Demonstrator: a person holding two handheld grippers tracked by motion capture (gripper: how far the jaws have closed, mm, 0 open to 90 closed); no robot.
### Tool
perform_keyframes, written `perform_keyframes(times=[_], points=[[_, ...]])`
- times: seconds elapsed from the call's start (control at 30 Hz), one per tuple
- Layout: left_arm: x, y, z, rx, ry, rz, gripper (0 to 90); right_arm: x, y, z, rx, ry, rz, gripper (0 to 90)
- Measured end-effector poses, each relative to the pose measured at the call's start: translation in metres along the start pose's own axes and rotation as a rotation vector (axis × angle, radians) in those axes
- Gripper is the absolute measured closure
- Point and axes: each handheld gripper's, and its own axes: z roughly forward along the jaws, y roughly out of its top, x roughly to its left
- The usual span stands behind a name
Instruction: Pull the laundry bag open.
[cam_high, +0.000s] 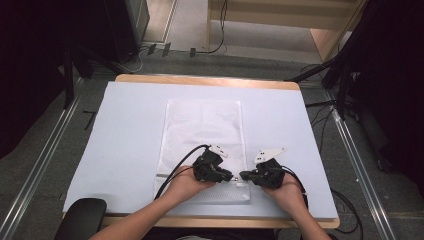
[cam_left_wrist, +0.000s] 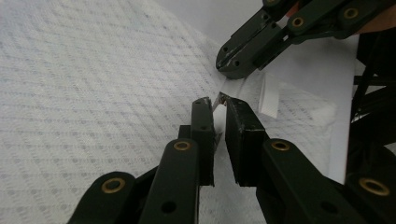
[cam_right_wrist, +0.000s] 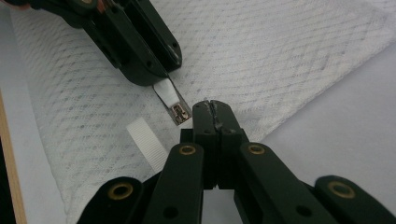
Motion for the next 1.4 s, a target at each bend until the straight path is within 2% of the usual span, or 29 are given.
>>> perform_keyframes(times=[0.3, 0.47, 0.63, 0.73, 0.83, 0.9, 0.97, 1.07, 1.4], points=[[-0.001, 0.000, 0.005, -0.008, -0.037, -0.015, 81.6, 0.001, 0.000, 0.000, 0.002, -0.005, -0.014, 90.0], [-0.006, 0.000, 0.009, 0.000, -0.023, 0.015, 83.0, 0.002, 0.000, 0.000, 0.002, -0.012, -0.021, 90.0], [-0.002, 0.000, 0.009, -0.004, -0.052, -0.015, 87.5, 0.002, 0.000, 0.000, 0.003, -0.014, -0.023, 90.0], [0.000, 0.001, 0.010, -0.002, -0.060, -0.022, 87.5, 0.002, -0.001, -0.001, 0.004, 0.015, -0.009, 90.0], [0.001, 0.001, 0.010, -0.002, -0.066, -0.024, 87.6, 0.003, -0.001, -0.001, 0.006, 0.013, -0.024, 90.0], [0.003, 0.001, 0.009, 0.004, -0.084, -0.052, 88.0, 0.004, 0.000, 0.000, 0.010, 0.005, -0.039, 90.0], [0.006, 0.001, 0.007, 0.015, -0.105, -0.079, 88.1, 0.005, -0.001, 0.000, 0.006, -0.004, -0.055, 90.0], [0.012, 0.000, 0.001, 0.028, -0.108, -0.092, 88.2, 0.005, -0.002, 0.000, 0.000, -0.004, -0.051, 90.0], [0.022, -0.011, -0.024, 0.057, -0.094, -0.101, 88.1, 0.004, -0.002, 0.000, -0.004, -0.005, -0.058, 90.0]])
